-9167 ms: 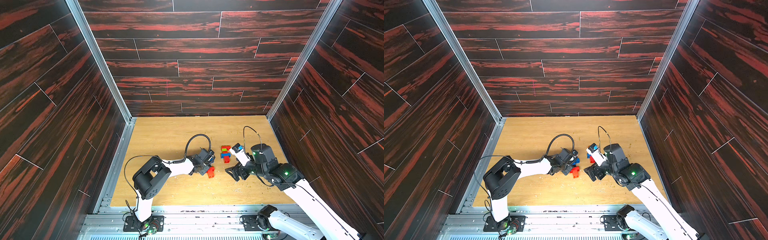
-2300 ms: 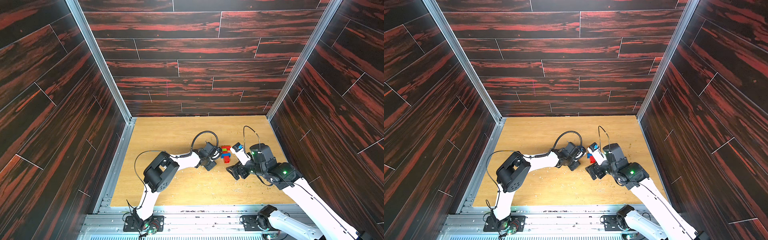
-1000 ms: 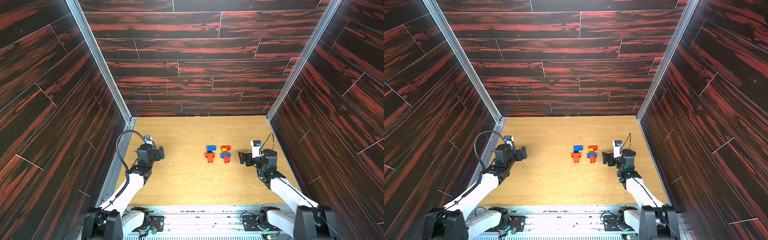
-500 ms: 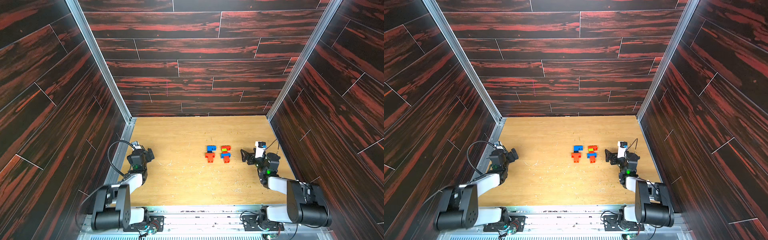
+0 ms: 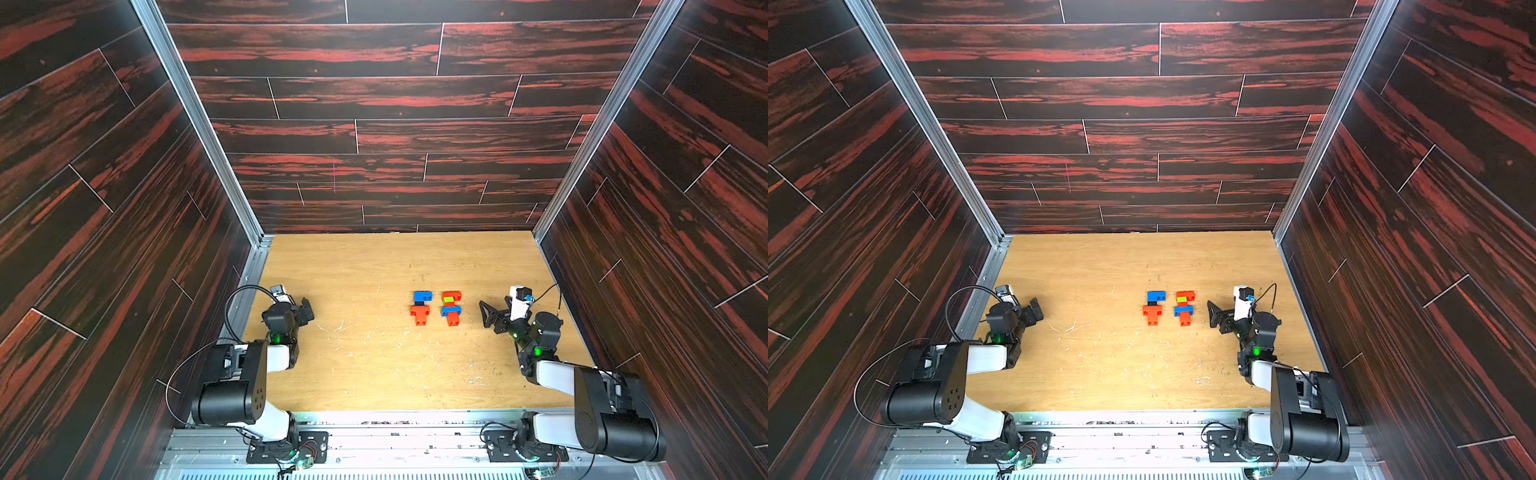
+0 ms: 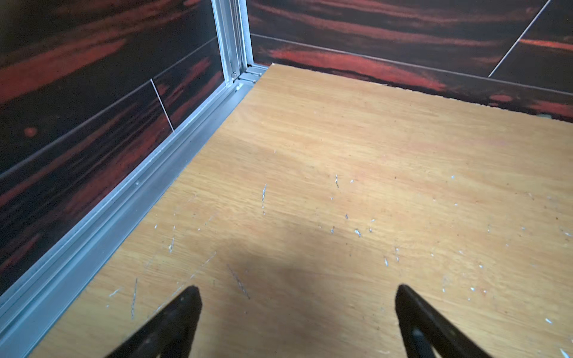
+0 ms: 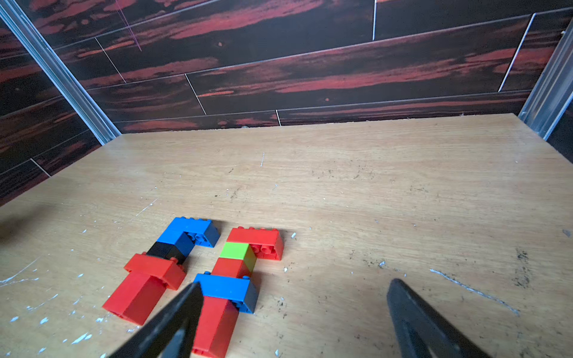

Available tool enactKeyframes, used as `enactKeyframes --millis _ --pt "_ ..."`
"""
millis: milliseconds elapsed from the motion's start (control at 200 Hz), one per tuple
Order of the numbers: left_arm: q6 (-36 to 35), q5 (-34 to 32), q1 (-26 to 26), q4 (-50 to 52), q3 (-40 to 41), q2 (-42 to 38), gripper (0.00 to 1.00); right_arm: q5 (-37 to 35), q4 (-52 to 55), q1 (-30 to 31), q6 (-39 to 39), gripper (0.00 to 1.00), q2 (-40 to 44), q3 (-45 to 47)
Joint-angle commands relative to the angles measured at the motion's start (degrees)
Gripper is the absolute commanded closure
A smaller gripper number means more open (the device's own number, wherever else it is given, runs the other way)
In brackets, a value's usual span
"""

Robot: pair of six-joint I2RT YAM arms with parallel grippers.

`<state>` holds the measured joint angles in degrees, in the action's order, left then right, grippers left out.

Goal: Assemble the letter f with lego
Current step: Reset both arms

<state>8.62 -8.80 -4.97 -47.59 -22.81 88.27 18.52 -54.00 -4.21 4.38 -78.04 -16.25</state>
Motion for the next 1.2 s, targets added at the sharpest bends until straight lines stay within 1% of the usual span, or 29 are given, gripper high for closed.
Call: enactKeyframes --millis 0,95,155,195,210,230,276,286,306,331,351,376,411,421,461,501,521,536,551,601,651,691,742,792,842,892,942,1198 --pt "-0.1 -0.5 -0.17 -1.89 0.14 -0.4 0.0 2.96 3.37 -0.1 -0.94 0.02 -1.74 -3.41" --pt "-0.1 -0.38 -0.13 -1.87 0.13 -0.4 0.0 3.78 4.79 -0.14 -1.68 0.02 -2.22 -4.29" --pt "-0.38 -0.02 -0.08 -1.5 -0.04 -0.44 0.0 4.41 9.56 -0.14 -7.47 0.02 -1.2 -5.07" --pt "-0.35 0.07 -0.06 -1.54 0.04 -0.48 0.0 2.15 6.65 -0.18 -11.04 0.02 -0.21 -3.02" --pt "-0.43 0.21 -0.06 -1.58 0.0 -0.47 0.0 -1.07 3.94 -0.12 -10.24 0.01 0.0 -2.0" --pt "-0.5 0.46 -0.07 -1.5 -0.04 -0.4 0.0 -2.72 1.19 -1.02 -7.84 0.02 -0.2 -1.12" --pt "-1.21 2.11 -0.08 -0.93 -0.41 -0.3 0.0 0.8 -2.93 -4.46 -4.56 0.02 -1.15 -0.12" --pt "-1.52 2.67 -0.09 -0.62 -0.57 -0.29 0.0 2.52 -5.04 -4.79 -4.14 0.02 -1.57 0.29" --pt "-2.13 4.28 -0.04 0.32 -1.12 -0.17 0.0 3.35 -8.67 -4.94 -3.69 0.02 -2.81 1.21" --pt "-2.85 5.07 0.12 1.13 -1.66 0.03 0.0 3.34 -9.9 -4.97 -3.8 0.02 -4.31 1.54" --pt "-3.0 4.45 0.47 0.87 -1.56 -0.02 0.0 3.18 -11.59 -4.92 -4.07 0.01 -5.65 1.81" --pt "-3.01 4.34 0.57 0.87 -1.45 -0.14 0.0 2.97 -14.53 -4.92 -2.78 0.02 -6.85 2.06" --pt "-3.06 4.29 0.62 1.21 -1.65 -0.05 0.0 1.91 -11.12 -5.27 -2.98 0.02 -5.97 1.45" --pt "-3.04 4.24 0.54 1.02 -1.63 -0.03 0.0 0.08 -10.64 -5.28 -2.93 0.02 -5.94 1.26" --pt "-3.04 4.25 0.64 1.1 -1.6 -0.1 0.0 -0.54 -13.44 -5.29 -1.76 0.02 -7.46 1.46" --pt "-3.01 4.22 0.7 1.09 -1.56 -0.08 0.0 -3.23 -12.99 -5.34 -1.88 0.02 -8.21 1.72" --pt "-3.06 4.29 0.62 1.06 -1.62 -0.06 0.0 -2.51 -16.18 -5.29 -1.76 0.02 -10.36 2.21" --pt "-3.05 4.25 0.6 1.06 -1.63 -0.04 0.0 -2.15 -20.75 -5.09 -0.82 0.02 -12.1 2.61" --pt "-3.0 4.27 0.6 1.17 -1.63 -0.09 0.0 -2.14 -22.42 -5.07 -0.44 0.02 -12.86 2.84" --pt "-2.97 4.3 0.64 1.12 -1.63 -0.07 0.0 -3.48 -14.37 -5.0 -2.11 0.02 -10.16 1.51" --pt "-3.05 4.24 0.62 1.13 -1.63 -0.04 0.0 -3.26 -15.25 -4.77 -1.15 0.02 -11.6 0.45" --pt "-3.06 4.27 0.66 1.1 -1.63 -0.14 0.0 -4.0 -11.2 -4.77 -2.13 0.02 -10.54 -0.55" --pt "-3.0 4.24 0.67 0.94 -1.58 -0.06 0.0 -3.94 -13.71 -4.68 -1.47 0.02 -11.38 -0.19" --pt "-3.06 4.23 0.63 1.14 -1.62 -0.17 0.0 -4.16 -11.68 -4.67 -2.08 0.01 -10.59 -0.34" --pt "-3.05 4.23 0.63 1.08 -1.63 -0.04 0.0 -3.94 -13.42 -4.69 -1.58 0.02 -11.27 -0.2" --pt "-3.04 4.23 0.64 1.06 -1.63 -0.05 0.0 -4.13 -11.77 -4.65 -2.01 0.02 -10.72 -0.48" --pt "-3.01 4.23 0.63 1.08 -1.53 -0.17 0.0 -4.02 -13.0 -4.62 -1.64 0.02 -11.16 -0.29" --pt "-3.15 4.23 0.6 1.45 -1.97 0.23 0.0 -4.02 -12.44 -4.62 -1.92 0.01 -10.92 -0.36"
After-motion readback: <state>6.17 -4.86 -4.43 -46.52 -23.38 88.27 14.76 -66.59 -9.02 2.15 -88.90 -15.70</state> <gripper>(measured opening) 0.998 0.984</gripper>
